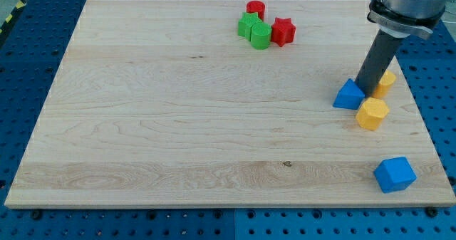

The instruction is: Place the blue cube below the blue triangle

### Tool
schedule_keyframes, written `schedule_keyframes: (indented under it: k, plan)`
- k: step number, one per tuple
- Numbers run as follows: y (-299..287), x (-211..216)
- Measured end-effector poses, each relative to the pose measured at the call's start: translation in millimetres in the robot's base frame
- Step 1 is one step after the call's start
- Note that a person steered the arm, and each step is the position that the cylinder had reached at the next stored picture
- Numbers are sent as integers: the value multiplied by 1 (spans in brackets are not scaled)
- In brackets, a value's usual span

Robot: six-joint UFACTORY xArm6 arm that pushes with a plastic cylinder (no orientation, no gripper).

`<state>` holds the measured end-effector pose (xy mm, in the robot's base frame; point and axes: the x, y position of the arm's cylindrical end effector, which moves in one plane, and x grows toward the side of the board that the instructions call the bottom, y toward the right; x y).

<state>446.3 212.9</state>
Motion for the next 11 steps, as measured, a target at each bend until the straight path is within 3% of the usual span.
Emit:
schedule_keyframes:
  k: [2,5,6,7,9,10,11]
  plan:
    - [-12,-49]
    - [61,-44]
    - [46,-6]
    - [18,3]
    - [68,13]
    - [91,51]
    - [89,117]
